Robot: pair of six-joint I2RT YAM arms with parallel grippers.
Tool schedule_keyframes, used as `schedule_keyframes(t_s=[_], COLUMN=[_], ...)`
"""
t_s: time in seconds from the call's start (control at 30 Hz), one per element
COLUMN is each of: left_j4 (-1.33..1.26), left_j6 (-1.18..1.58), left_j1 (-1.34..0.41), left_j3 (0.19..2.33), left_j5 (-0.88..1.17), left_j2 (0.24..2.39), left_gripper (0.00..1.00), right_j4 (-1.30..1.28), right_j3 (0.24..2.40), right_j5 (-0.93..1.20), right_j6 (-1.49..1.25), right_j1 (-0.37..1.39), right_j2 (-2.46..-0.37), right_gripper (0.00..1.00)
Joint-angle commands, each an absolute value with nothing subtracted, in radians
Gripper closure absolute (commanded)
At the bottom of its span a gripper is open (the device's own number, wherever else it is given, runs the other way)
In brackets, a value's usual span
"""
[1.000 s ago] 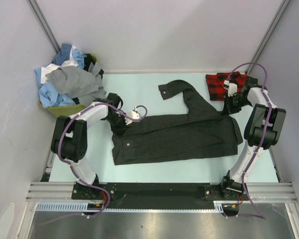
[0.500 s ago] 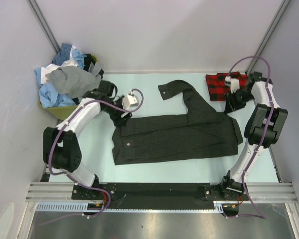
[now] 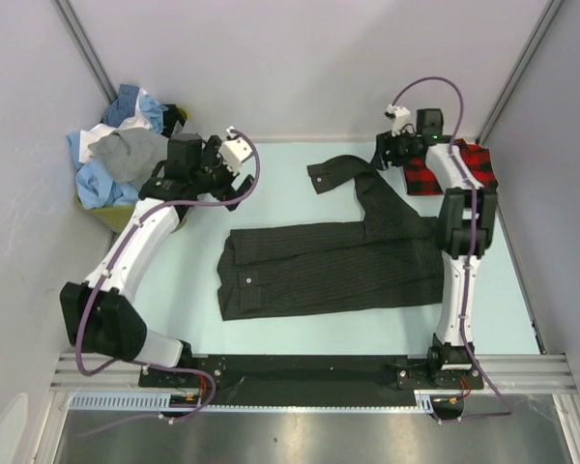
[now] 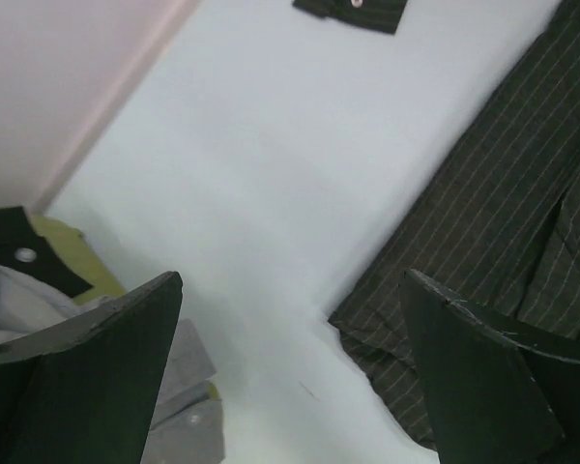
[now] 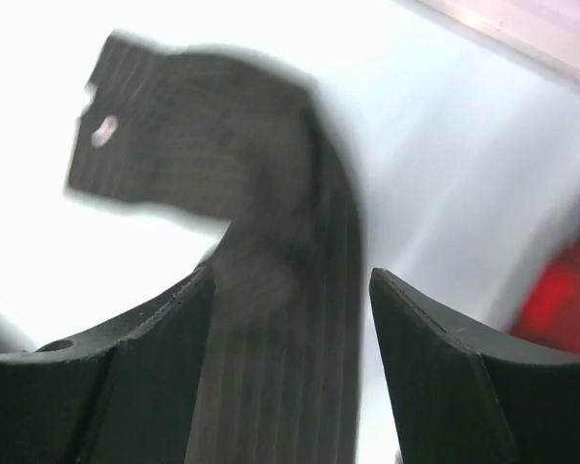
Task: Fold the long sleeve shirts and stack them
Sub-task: Fold the shirt
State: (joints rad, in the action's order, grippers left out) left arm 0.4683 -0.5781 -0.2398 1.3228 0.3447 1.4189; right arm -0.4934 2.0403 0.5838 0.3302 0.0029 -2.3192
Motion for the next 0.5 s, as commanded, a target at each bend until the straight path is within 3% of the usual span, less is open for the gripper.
schedule_keyframes(t_s=[0.0, 0.33, 0.47], left_j4=[0.569, 0.52, 0.537], left_j6=[-0.479, -0.429, -0.44], left_j1=[-0.216, -0.204, -0.198], left_j3=[1.425, 1.345, 1.35], left_j5=[0.397, 0.396, 0.367], left_j2=[1.488, 1.402, 1.407], left_gripper=[0.01, 0.01, 0.01], right_j4=[-0.37, -0.287, -0.368], right_j3=[2.259, 2.307, 2.356], right_j5=[0.548, 0.483, 0.492], right_j6=[0.181, 0.193, 0.209], right_j1=[0.024, 0.078, 0.089], right_j2=[-2.503, -2.626, -2.651], right_gripper=[0.29, 0.32, 0.54])
